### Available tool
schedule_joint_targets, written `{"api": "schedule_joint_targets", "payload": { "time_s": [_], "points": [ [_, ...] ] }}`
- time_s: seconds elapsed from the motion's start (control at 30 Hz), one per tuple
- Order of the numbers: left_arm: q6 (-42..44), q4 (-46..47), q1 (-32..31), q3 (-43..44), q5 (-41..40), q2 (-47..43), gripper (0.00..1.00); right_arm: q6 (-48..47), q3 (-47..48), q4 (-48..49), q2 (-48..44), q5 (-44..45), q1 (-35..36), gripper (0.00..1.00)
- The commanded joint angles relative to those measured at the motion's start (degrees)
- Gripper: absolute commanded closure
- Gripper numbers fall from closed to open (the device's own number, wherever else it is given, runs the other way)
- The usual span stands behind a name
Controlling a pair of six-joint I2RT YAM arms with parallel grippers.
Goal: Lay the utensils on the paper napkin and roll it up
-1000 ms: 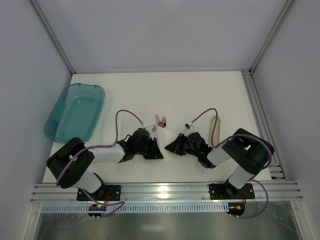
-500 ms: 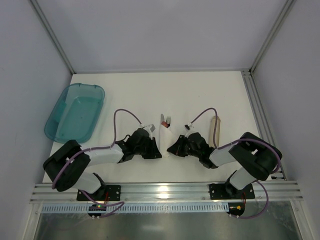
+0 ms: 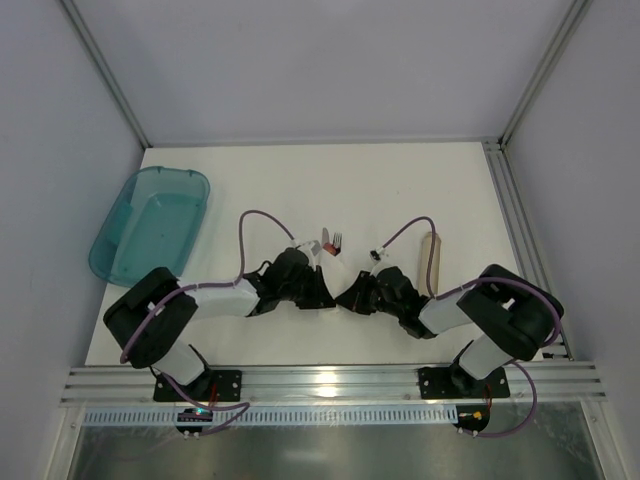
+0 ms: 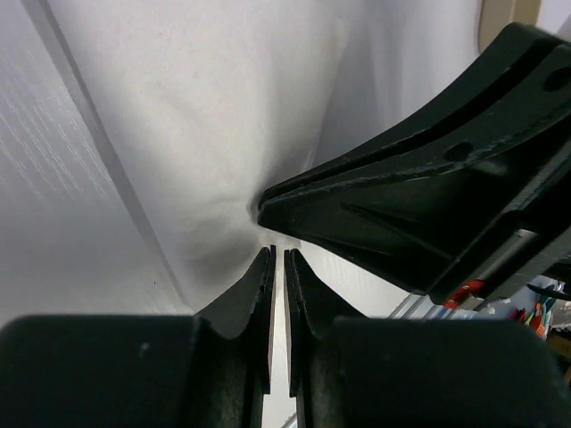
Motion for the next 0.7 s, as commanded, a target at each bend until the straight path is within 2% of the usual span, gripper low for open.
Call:
{"api": "schedule_joint_targets", "payload": {
  "time_s": [0.0,0.3,0.67],
  "points": [
    [0.1,3.9,-1.2,0.9,1.0,2.5,0.89,-1.5,-0.7,-5.7,-1.4,3.2,0.6,0.9],
    [1.0,3.8,-2.9,0.6,-0.7,5.2,0.9,-4.7,2.1,-19.1,-10.2,11.2,1.0,0.9],
    [2.3,1.0,-2.9,5.0,0.0,4.4,0.87,-3.4,0.8,-17.2,-7.4,11.2,2.0,0.9]
  ]
}}
